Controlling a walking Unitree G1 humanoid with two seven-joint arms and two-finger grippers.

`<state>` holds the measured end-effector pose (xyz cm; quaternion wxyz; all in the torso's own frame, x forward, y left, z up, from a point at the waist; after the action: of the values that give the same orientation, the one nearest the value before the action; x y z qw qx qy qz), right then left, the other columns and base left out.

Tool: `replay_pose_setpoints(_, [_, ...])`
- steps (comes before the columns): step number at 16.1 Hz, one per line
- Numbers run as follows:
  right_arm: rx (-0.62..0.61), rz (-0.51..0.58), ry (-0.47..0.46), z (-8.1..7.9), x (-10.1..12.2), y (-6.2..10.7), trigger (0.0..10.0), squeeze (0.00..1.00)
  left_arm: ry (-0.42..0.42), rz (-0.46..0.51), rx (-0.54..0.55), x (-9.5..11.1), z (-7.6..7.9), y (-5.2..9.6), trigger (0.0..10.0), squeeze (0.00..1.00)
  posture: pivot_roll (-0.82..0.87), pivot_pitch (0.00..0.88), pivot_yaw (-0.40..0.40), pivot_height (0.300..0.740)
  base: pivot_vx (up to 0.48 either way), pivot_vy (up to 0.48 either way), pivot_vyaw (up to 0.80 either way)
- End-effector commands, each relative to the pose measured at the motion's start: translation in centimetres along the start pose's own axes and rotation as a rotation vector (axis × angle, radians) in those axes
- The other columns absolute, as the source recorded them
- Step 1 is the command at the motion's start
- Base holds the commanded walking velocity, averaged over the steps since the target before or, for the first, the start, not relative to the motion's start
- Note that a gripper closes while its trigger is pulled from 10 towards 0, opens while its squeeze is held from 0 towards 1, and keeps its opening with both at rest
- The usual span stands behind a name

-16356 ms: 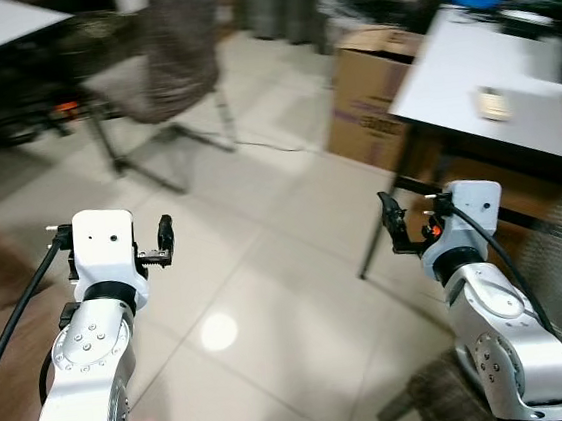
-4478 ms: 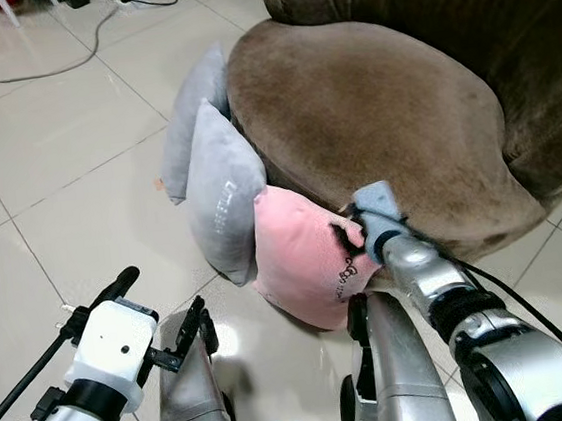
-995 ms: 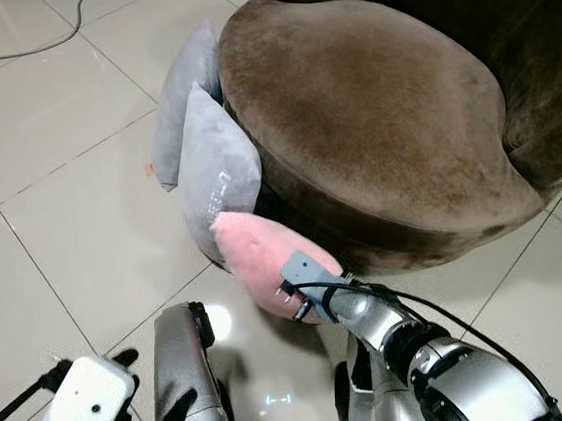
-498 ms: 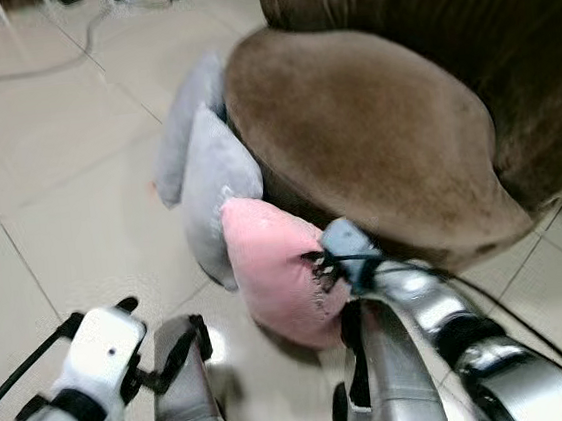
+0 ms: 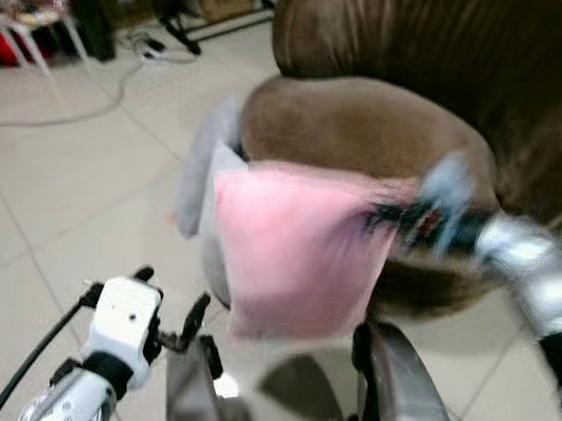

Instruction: Move the pillow to the sofa from floor

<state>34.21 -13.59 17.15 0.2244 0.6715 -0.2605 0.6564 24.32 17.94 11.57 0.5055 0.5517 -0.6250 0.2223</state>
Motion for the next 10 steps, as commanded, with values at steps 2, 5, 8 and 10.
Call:
replay_pose_setpoints(2, [-0.200,0.269,0.050,2.7,9.3,0.8,0.0,0.00,-0.011,0.063,0.082,2.0,-0.9,0.0,10.0,0.00,0.13,0.000,-0.059,0.520,0.000,0.000,0.00])
replay_pose_setpoints(5, [-0.428,0.284,0.070,5.4,10.7,1.6,0.0,0.00,-0.019,0.132,0.148,4.4,-2.2,-0.2,10.0,0.00,0.14,0.000,-0.072,0.520,0.000,0.000,0.00])
replay_pose_setpoints(8, [-0.704,0.151,-0.080,6.7,6.4,-0.3,10.0,0.00,0.004,0.171,0.204,5.5,-3.3,-1.5,10.0,0.00,0.14,0.000,-0.080,0.520,0.000,0.000,0.00])
replay_pose_setpoints(10, [-0.710,0.102,-0.136,5.5,3.8,-2.2,10.0,0.00,0.004,0.140,0.254,4.8,-4.3,-2.0,10.0,0.00,0.13,0.000,-0.078,0.520,0.000,0.000,0.00])
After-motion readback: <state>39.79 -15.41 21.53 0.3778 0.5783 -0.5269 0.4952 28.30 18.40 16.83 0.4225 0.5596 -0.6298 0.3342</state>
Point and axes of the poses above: a point about 5 cm out from each wrist's last joint towards the gripper, its own y axis pointing back from the gripper into the wrist, its own x axis along the axis of the wrist's last joint, z = x × y, the point moved 6 cm from there along -y, pointing out of the wrist towards the gripper, and after that the axes turned 8 degrees about -y, right-handed, at the moved point
